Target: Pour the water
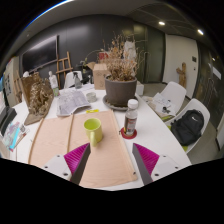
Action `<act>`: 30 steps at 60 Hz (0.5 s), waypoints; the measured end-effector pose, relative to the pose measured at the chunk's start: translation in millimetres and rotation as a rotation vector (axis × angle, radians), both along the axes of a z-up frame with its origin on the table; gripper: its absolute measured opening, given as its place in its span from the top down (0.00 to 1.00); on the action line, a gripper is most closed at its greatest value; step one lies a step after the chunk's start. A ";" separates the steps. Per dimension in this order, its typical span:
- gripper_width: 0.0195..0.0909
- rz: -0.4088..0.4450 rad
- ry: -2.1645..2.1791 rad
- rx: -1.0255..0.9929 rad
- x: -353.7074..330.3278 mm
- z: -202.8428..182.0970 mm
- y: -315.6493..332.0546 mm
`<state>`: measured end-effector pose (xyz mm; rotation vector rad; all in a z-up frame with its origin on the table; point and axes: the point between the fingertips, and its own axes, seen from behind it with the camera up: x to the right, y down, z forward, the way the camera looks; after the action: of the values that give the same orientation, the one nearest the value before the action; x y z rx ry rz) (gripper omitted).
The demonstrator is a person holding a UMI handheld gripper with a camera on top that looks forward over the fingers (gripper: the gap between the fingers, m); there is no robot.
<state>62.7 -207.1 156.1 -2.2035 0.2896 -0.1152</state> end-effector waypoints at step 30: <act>0.07 0.027 -0.048 -0.037 -40.5 1.5 -25.2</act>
<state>22.1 -232.4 157.6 -2.2368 0.2319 -0.1597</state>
